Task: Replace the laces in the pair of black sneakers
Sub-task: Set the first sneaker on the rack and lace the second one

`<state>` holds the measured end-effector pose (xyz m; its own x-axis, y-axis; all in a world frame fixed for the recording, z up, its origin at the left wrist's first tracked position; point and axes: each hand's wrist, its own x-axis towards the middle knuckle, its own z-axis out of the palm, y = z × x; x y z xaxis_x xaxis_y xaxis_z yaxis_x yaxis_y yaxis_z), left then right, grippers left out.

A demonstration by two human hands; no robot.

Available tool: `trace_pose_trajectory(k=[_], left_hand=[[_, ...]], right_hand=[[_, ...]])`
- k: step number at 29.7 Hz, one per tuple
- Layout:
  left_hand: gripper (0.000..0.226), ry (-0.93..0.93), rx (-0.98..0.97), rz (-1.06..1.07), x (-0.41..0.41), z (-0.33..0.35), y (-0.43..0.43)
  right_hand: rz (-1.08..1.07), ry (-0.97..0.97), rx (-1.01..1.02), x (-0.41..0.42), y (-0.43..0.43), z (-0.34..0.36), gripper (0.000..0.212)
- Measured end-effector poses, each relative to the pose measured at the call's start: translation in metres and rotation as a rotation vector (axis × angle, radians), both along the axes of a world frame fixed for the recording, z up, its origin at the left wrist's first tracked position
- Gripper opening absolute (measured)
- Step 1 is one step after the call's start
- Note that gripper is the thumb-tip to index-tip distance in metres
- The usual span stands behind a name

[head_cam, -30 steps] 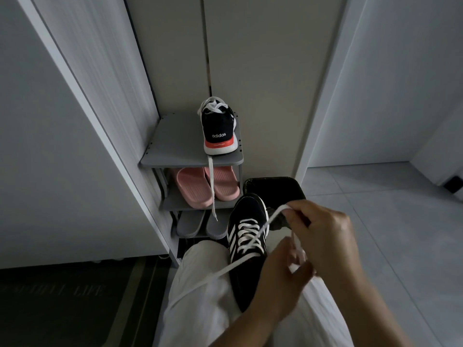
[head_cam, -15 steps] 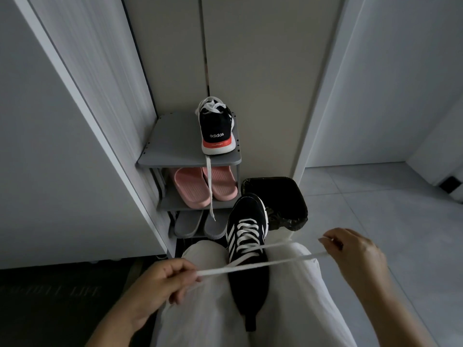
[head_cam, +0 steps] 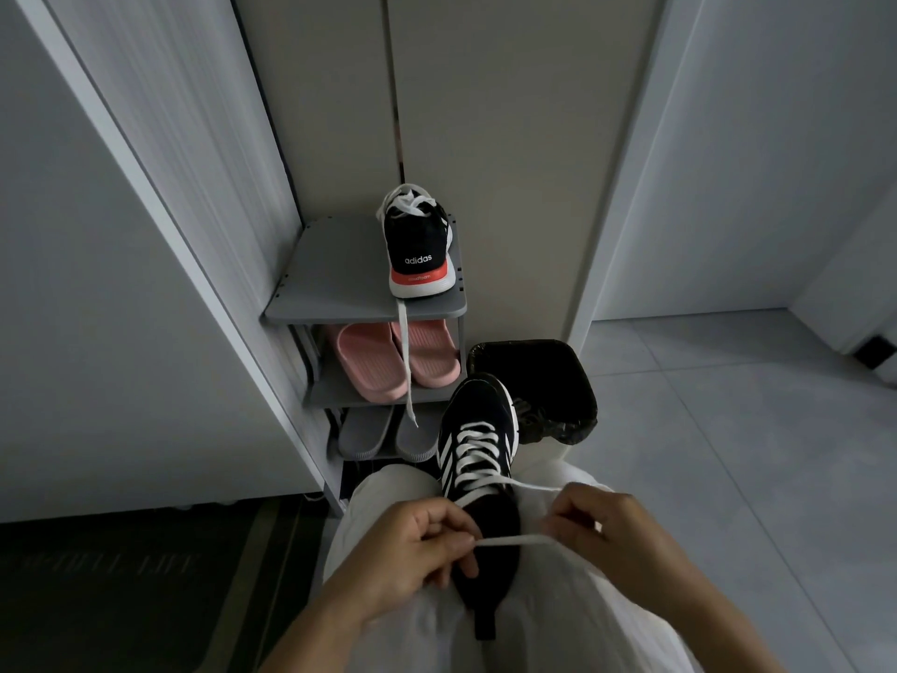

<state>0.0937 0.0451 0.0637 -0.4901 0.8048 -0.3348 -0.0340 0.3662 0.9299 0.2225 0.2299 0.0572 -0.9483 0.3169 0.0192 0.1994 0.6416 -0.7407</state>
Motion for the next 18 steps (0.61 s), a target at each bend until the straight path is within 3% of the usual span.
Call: trace_pose_trajectory(k=[3,5,7,10,14,18], left_hand=[[0.01,-0.001,0.017,0.038,0.007,-0.003,0.007],[0.01,0.01,0.044,0.027,0.013,-0.005,0.016],[0.012,0.013,0.058,0.028,0.017,-0.006,0.023],[0.013,0.024,0.066,0.053,0.017,-0.006,0.028],[0.012,-0.011,0.022,0.156,0.019,-0.016,0.03],[0.027,-0.038,-0.048,0.216,0.025,-0.023,0.036]], right_hand=[[0.025,-0.004,0.072,0.005,0.001,0.0,0.016],[0.084,-0.008,0.032,0.002,-0.007,0.001,0.022],[0.105,-0.054,-0.175,-0.005,-0.017,0.003,0.003],[0.033,-0.061,-0.412,-0.01,-0.021,0.003,0.013],[-0.172,-0.114,-0.343,-0.014,-0.007,-0.005,0.014],[-0.285,-0.172,-0.255,-0.025,0.003,-0.014,0.017]])
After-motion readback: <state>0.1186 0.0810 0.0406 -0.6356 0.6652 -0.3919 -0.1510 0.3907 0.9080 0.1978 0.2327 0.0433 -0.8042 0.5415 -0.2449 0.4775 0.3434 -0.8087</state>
